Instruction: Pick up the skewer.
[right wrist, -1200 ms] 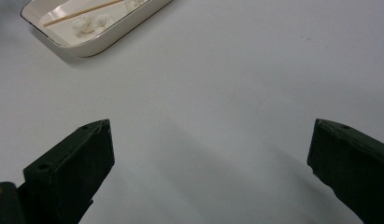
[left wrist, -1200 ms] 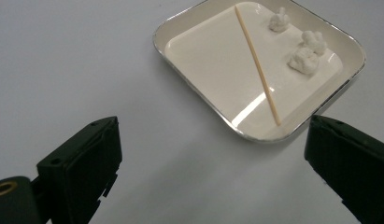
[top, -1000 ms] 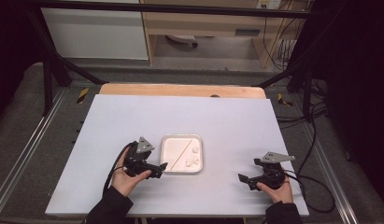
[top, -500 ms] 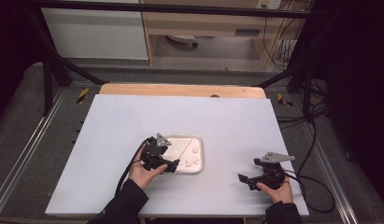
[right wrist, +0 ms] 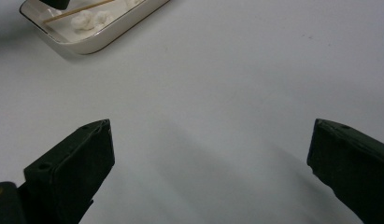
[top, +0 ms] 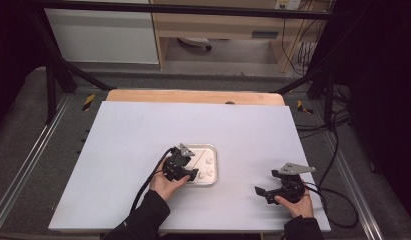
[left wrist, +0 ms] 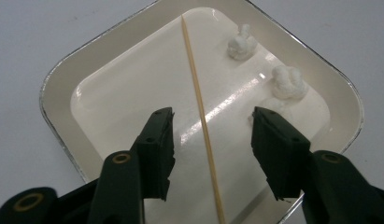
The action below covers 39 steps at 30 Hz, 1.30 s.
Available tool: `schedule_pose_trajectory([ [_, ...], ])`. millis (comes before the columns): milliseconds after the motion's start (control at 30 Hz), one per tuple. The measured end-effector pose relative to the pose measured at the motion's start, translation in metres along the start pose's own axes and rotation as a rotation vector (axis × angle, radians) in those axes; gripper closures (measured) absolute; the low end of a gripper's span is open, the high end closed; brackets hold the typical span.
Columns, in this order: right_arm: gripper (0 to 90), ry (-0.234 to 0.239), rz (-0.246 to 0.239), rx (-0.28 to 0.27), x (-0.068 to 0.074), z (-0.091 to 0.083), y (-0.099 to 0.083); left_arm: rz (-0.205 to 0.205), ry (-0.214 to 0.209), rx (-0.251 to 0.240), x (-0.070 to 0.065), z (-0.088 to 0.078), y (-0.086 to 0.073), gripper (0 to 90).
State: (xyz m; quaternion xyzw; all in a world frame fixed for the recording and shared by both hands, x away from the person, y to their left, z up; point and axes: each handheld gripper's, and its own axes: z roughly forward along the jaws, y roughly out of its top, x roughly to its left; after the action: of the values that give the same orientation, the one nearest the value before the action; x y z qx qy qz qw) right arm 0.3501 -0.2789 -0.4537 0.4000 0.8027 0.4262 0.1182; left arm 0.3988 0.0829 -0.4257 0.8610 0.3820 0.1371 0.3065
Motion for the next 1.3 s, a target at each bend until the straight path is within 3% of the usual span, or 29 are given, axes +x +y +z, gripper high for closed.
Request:
schedule_pose_trajectory([
  [233,1.4,0.000,-0.002,0.000,0.0000,0.0000,-0.0001,0.003,0.011,0.009,-0.0004,0.0048,-0.0030,65.1],
  [800,1.4,0.001,-0.003,-0.001,0.0000,-0.0001,-0.0001,0.000,0.041,-0.002,-0.0034,0.0100,-0.0067,84.9],
  [1133,1.4,0.004,-0.002,-0.001,0.0002,0.0000,-0.0001,-0.009,0.049,-0.013,-0.0052,0.0106,-0.0077,88.3],
  [1300,1.4,0.005,0.000,0.001,0.0004,0.0000,-0.0001,-0.034,0.039,-0.028,-0.0040,0.0102,-0.0094,88.9],
])
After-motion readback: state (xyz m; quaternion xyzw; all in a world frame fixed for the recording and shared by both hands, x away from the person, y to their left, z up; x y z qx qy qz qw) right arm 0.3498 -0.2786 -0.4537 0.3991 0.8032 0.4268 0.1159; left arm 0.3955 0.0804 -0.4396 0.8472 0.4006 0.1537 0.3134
